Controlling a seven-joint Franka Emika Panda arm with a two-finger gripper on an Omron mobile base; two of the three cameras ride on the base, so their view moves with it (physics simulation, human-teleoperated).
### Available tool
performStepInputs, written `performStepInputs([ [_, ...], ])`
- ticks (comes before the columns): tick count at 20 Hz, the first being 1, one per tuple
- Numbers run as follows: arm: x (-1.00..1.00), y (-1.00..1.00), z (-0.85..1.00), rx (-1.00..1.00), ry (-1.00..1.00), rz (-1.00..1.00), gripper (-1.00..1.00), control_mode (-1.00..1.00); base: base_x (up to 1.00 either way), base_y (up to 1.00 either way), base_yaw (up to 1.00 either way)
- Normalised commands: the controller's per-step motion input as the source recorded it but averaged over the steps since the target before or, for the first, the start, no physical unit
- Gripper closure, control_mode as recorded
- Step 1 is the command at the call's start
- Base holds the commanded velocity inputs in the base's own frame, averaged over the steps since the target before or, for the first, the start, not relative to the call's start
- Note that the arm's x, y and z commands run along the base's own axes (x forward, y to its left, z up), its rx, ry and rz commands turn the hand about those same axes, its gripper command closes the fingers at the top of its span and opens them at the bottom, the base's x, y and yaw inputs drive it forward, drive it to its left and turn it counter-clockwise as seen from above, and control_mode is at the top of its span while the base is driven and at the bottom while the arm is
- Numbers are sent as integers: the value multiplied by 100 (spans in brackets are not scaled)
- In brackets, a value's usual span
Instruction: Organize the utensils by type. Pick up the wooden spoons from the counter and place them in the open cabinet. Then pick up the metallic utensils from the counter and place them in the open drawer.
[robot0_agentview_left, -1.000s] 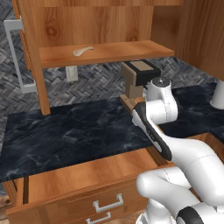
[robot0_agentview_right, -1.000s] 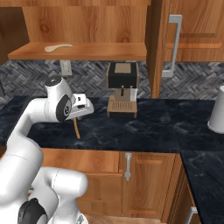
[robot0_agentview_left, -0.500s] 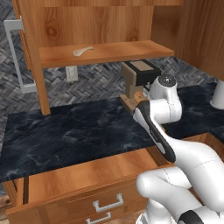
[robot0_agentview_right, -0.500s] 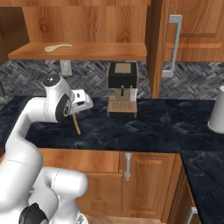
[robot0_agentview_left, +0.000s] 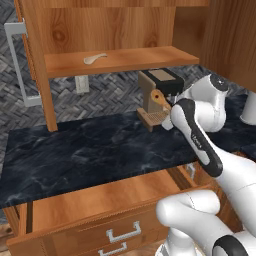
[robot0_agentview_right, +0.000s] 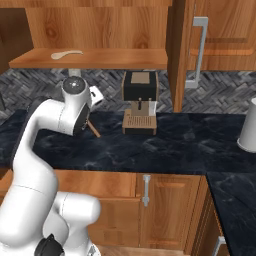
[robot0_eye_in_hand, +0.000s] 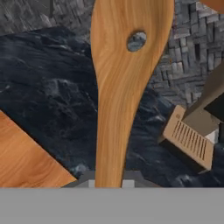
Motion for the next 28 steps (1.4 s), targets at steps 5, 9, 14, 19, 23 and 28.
performStepInputs([
  [5,23,2,76,-3,-29,39,100,-100,0,0,0],
  [9,28,2,76,-9,-20,34,100,-100,0,0,0],
  [14,49,15,64,-20,-1,23,100,-100,0,0,0],
  [19,56,13,60,-24,1,13,100,-100,0,0,0],
  [23,60,17,42,-20,-4,11,100,-100,0,0,0],
  [28,68,15,35,-6,-6,13,100,-100,0,0,0],
])
